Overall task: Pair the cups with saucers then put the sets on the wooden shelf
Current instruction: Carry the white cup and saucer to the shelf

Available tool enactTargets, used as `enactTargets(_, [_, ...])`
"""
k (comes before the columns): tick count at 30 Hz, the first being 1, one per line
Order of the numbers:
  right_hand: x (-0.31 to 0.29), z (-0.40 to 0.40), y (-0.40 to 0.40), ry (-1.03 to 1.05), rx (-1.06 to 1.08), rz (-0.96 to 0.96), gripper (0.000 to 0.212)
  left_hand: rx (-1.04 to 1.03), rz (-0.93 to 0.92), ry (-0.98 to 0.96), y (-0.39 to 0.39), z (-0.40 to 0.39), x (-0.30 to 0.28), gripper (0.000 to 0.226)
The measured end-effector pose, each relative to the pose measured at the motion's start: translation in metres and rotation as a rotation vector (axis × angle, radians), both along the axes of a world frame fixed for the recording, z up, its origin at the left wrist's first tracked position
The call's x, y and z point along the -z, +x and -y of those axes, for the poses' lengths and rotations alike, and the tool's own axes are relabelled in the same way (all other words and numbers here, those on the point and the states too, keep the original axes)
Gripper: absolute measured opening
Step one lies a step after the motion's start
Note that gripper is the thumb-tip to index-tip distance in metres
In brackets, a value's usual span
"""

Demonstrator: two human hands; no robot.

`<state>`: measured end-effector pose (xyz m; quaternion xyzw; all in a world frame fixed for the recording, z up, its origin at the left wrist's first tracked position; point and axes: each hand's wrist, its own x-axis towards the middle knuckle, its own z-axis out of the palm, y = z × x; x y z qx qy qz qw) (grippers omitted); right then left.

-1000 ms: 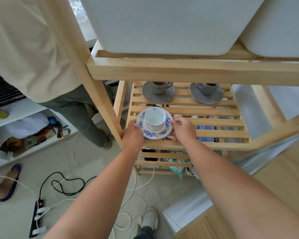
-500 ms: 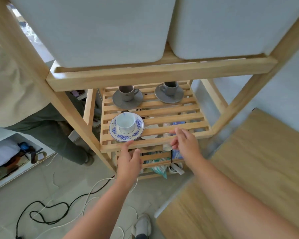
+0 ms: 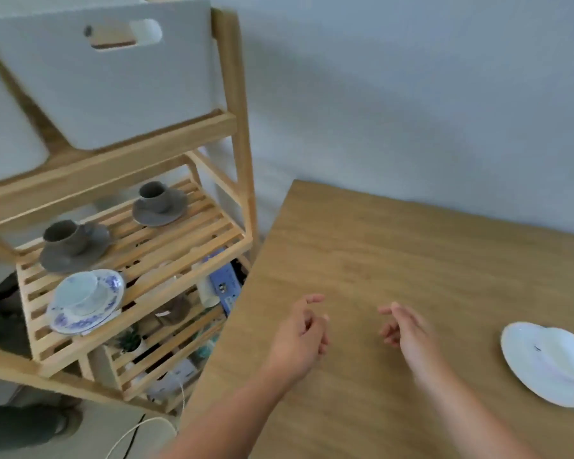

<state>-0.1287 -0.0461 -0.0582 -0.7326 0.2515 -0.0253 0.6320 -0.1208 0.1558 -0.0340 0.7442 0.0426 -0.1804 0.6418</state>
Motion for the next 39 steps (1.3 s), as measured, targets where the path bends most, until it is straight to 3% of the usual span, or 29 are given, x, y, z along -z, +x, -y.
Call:
enactTargets(11, [-0.007, 0.133, -0.130, -0.072, 0.186, -0.164, 0.021, 0.632, -0.160, 0.101, -0.034, 0.158, 0.024, 0.035])
enactTargets(21, [0.002, 0.199, -0.172, 0.012, 0.511, -0.119, 0.022, 0.643, -0.247, 0.085, -0.025, 0.245, 0.018, 0.041])
enactTargets(25, [0.003, 0.215, -0.160, 0.057, 0.499, -0.145, 0.038, 0.623, -0.251, 0.135, -0.015, 0.271, 0.019, 0.039])
enactTargets(33, [0.000, 0.217, -0.138, -0.045, 0.463, -0.152, 0.033, 0.664, -0.190, 0.215, -0.006, 0.292, 0.020, 0.034])
enactTargets(39, [0.000, 0.199, -0.132, 0.003, 0.458, -0.096, 0.031, 0.625, -0.172, 0.173, -0.003, 0.265, 0.015, 0.034])
